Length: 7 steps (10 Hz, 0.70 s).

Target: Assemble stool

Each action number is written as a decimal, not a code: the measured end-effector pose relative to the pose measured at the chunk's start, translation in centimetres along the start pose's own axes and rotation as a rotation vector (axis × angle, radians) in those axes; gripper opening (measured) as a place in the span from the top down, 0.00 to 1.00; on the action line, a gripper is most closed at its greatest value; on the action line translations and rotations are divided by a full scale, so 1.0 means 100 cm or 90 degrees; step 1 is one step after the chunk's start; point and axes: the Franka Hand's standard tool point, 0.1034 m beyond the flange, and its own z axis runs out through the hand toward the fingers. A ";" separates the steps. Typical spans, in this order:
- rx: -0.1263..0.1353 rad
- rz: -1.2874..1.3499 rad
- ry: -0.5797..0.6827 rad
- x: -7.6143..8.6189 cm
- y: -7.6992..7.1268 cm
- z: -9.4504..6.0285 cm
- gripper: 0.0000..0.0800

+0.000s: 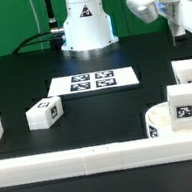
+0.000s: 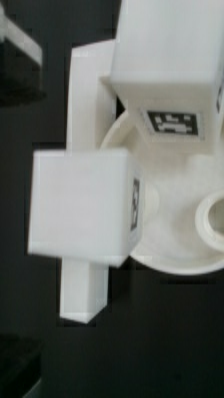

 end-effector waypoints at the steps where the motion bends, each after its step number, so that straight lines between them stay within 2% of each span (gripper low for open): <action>1: 0.000 0.003 0.001 -0.002 0.003 0.002 0.19; 3: 0.003 0.011 0.006 -0.006 0.009 0.011 0.19; 7: 0.007 0.019 0.009 0.000 0.008 0.020 0.22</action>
Offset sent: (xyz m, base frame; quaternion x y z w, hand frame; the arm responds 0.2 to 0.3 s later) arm 0.0101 0.0014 -0.0124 0.0032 0.0142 0.0163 0.9998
